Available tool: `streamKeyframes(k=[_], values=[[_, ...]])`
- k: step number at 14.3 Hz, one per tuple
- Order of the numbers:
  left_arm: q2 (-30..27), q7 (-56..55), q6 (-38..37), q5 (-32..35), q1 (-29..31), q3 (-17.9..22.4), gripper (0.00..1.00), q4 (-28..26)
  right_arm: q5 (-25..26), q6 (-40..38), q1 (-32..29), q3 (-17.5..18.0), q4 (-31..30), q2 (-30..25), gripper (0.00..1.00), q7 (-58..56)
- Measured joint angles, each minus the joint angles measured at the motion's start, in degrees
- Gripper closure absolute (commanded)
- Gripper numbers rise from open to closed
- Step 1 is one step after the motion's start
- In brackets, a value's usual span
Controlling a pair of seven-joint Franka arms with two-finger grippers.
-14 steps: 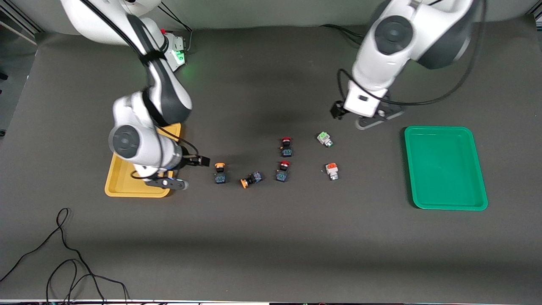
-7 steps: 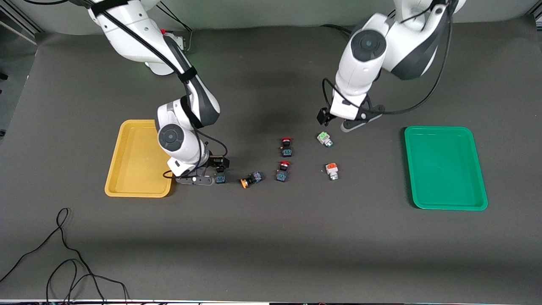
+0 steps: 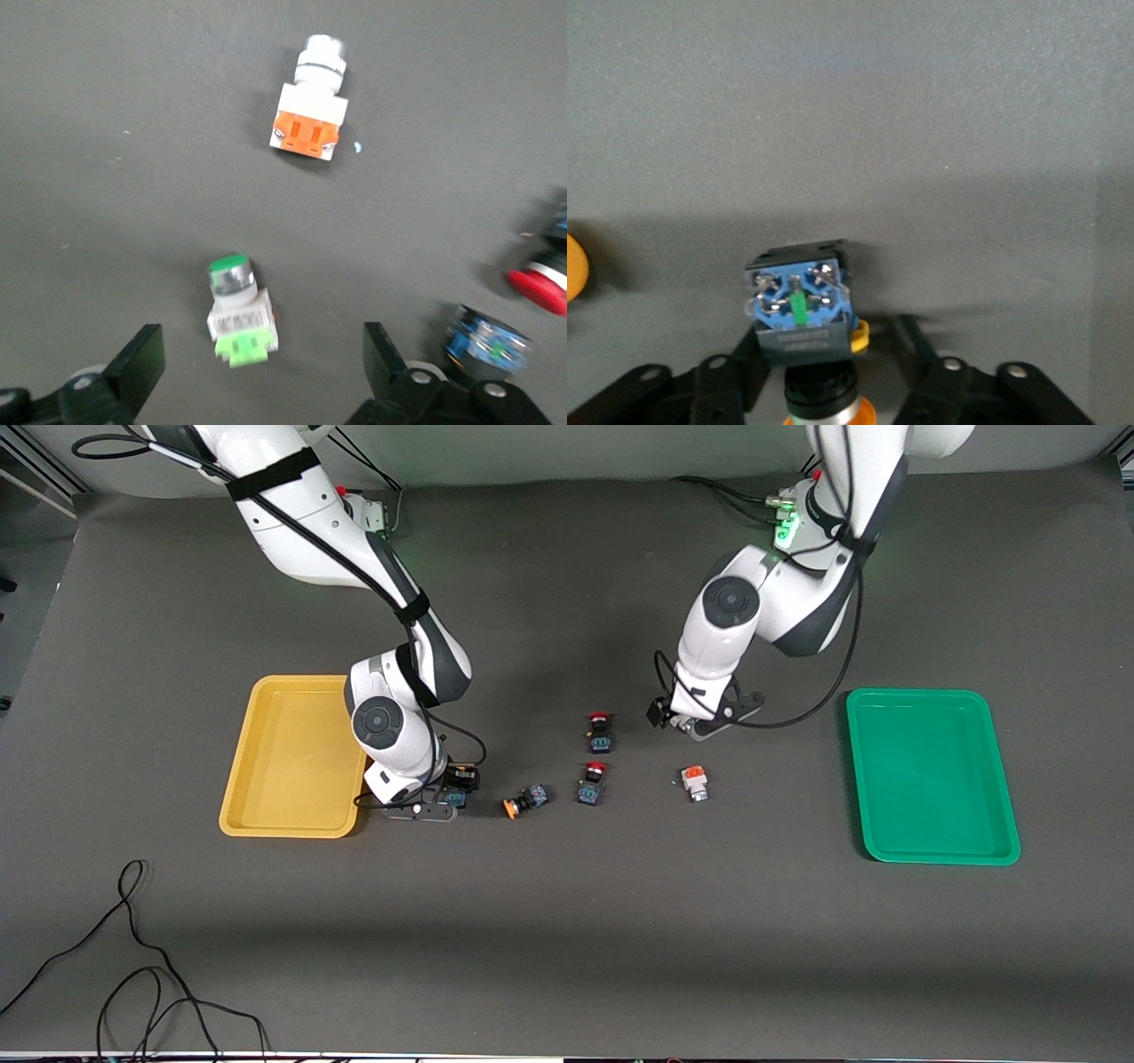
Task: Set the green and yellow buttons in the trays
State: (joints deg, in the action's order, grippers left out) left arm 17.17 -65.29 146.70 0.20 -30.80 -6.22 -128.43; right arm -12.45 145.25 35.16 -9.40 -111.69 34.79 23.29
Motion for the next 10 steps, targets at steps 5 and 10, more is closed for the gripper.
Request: streamKeyframes(k=[5,10], values=[[6.2,-4.6,5.1,4.8,-0.6,0.0,0.15,-0.3,-0.3,-3.7,0.0,-1.4,0.6,-2.0,1.00,0.1],[6.8,-6.4,5.2,5.2,-2.0,0.0,1.00,-0.9,-0.3,-23.6,0.1,-11.6,1.4,-14.1,1.00,-7.8]])
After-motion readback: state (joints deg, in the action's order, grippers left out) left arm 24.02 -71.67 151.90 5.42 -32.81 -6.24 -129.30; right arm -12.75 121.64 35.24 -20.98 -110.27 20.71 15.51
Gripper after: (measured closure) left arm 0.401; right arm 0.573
